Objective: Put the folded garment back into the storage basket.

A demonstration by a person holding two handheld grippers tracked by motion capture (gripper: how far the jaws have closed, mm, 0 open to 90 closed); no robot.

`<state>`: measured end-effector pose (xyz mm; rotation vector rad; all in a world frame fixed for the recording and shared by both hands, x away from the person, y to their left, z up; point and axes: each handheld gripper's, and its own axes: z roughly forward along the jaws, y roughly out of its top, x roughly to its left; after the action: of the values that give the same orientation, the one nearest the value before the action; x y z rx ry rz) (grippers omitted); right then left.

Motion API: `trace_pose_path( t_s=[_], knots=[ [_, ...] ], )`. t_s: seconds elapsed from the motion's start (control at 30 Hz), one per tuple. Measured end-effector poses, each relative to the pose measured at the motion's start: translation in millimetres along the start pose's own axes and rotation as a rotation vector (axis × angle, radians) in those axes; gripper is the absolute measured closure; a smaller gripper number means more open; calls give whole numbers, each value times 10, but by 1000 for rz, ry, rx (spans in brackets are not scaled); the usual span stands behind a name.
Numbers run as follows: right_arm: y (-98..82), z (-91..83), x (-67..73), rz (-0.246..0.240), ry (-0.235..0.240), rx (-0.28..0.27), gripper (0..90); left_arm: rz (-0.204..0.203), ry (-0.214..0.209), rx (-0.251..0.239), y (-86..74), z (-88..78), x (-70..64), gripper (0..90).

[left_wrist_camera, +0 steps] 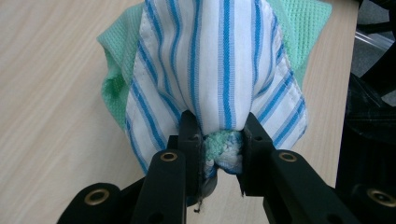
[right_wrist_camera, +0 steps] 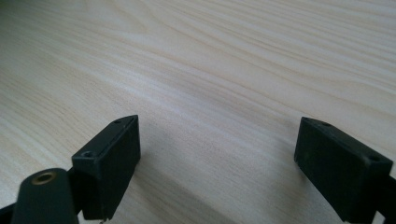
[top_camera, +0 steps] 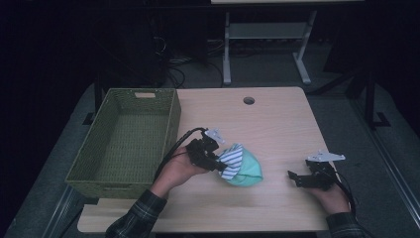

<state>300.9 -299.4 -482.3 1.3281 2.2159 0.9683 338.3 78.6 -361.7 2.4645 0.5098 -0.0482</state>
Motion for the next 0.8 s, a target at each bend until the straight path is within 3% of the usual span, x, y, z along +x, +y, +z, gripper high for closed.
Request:
trace_pose_path(
  t_s=[0.5,0.8],
  knots=[
    [0,0,-1,0,1,0,140,12,63,-25,97,-430,111,739],
    [1,0,0,2,-1,1,140,-28,106,-40,11,-615,196,739]
  ],
)
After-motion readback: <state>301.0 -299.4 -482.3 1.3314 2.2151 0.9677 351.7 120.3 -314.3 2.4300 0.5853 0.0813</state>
